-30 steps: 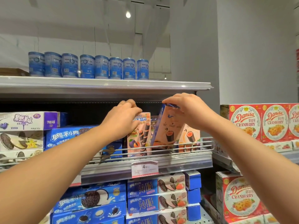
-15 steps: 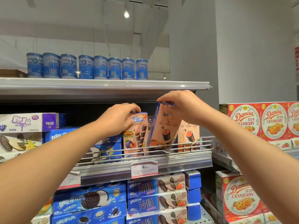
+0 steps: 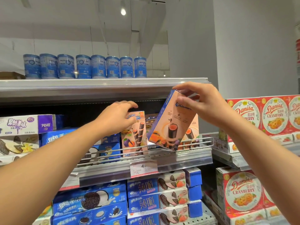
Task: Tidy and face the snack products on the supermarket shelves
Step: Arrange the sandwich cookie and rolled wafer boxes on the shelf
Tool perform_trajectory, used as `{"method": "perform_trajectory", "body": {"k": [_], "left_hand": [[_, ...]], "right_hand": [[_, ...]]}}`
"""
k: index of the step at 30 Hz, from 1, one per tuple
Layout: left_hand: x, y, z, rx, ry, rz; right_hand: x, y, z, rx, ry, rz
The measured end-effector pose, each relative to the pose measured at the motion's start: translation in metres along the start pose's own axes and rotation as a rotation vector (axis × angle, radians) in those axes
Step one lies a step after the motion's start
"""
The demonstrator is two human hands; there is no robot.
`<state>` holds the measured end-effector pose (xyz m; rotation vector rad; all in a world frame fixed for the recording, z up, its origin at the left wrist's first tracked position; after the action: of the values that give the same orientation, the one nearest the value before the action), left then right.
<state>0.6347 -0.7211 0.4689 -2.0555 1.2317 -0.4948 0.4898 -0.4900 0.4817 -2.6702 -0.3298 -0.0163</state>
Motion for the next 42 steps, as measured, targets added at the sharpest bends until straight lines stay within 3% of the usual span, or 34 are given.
{"method": "perform_trajectory", "body": {"k": [2,4,9,13,15,19,23,27,32,36,42], "left_hand": [[-0.008,-0.012,0.009,-0.090,0.040,0.048],[-0.016,-0.024,0.025,-0.147,0.062,0.266],[-0.040,-0.016,0.069,0.121,0.068,0.707],[-0.028,0.001,0.084,0.174,-0.048,0.926],[-0.016,0.009,0.091,0.203,-0.116,0.920],[0.005,0.022,0.109,0.220,-0.224,0.869],[0.022,0.031,0.119,0.207,-0.311,0.874],[0.031,0.037,0.124,0.237,-0.315,0.829],[0.034,0.042,0.128,0.231,-0.332,0.794],[0.033,0.042,0.128,0.213,-0.331,0.767],[0.034,0.040,0.130,0.182,-0.315,0.730]], "right_hand": [[0.002,0.004,0.001,0.009,0.001,-0.041],[0.008,0.010,0.002,0.011,-0.015,-0.072],[0.029,0.040,-0.003,0.047,-0.085,-0.131],[0.037,0.062,-0.011,0.209,-0.057,-0.163],[0.031,0.065,-0.017,0.298,-0.058,-0.048],[0.006,0.070,-0.039,0.367,-0.154,0.520],[-0.020,0.103,-0.067,0.579,-0.179,0.742],[-0.052,0.140,-0.091,0.828,-0.064,0.804],[-0.077,0.161,-0.098,1.019,0.133,0.704],[-0.082,0.169,-0.093,1.053,0.186,0.655],[-0.082,0.173,-0.092,0.976,0.112,0.671]]}}
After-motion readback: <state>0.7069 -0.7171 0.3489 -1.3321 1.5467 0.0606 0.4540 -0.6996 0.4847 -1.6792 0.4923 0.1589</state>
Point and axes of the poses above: each hand's wrist, its own z-axis away from the middle knuckle, its own y-axis out of the palm, x = y × z, the point moved 5 cm from there along -z, towards the middle knuckle, and after that the axes turned 9 degrees about -y, right-handed, at the moved point
